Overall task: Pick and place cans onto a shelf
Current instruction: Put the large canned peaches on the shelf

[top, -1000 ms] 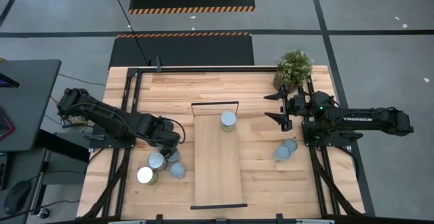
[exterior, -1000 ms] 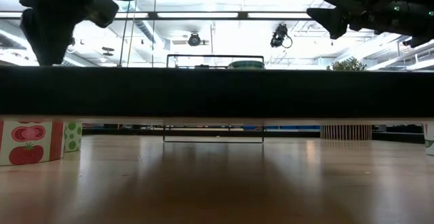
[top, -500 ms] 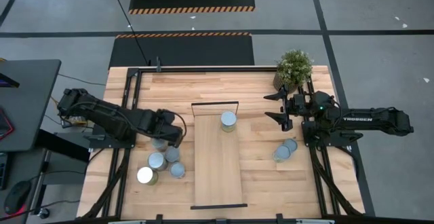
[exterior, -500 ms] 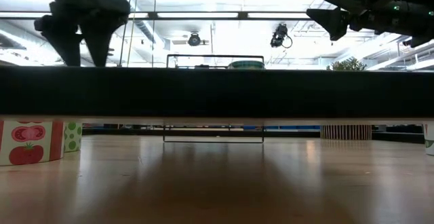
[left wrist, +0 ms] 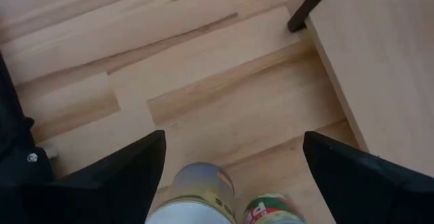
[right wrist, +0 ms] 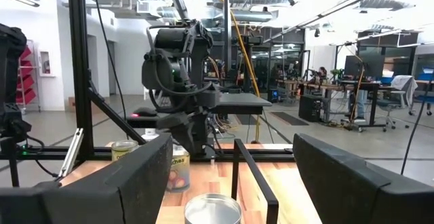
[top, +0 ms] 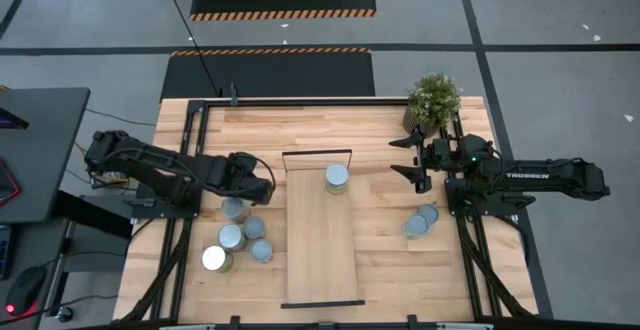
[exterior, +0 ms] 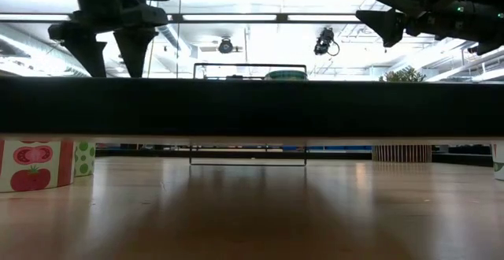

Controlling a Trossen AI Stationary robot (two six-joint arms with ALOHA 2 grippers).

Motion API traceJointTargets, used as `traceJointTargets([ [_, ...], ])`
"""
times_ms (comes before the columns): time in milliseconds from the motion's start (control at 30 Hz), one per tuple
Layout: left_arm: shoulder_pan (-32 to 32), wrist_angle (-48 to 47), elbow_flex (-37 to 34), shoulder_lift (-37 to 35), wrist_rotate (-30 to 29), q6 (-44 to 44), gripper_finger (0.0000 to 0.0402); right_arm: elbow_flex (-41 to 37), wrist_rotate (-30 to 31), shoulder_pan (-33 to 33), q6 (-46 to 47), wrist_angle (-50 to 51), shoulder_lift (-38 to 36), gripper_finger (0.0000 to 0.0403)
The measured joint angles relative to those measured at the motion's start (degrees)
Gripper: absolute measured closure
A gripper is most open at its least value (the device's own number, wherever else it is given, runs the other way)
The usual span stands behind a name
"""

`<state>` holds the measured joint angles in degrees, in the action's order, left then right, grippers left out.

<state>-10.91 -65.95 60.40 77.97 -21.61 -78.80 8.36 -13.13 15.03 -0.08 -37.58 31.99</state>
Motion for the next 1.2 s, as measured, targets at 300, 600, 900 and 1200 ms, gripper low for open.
traceJointTargets([
  [300, 0.19, 3.36, 0.0, 0.04, -3.21, 11.6, 0.0047, 0.0, 0.0, 0.0, -0.02, 0.0, 0.0, 0.0089],
  [600, 0.19, 5.64, 0.0, 0.9, -2.82, 16.87, 0.004, 0.0, 0.0, 0.0, -0.02, 0.02, 0.0, 0.0089],
  [900, 0.17, 4.66, 0.0, 0.87, -3.87, 15.96, 0.0004, 0.0, 0.0, 0.01, -0.02, 0.0, -0.02, 0.0089],
  [1200, 0.11, 3.8, 0.0, 0.87, -4.55, 16.06, 0.0012, 0.0, 0.02, 0.02, 0.0, 0.0, 0.0, 0.0089],
])
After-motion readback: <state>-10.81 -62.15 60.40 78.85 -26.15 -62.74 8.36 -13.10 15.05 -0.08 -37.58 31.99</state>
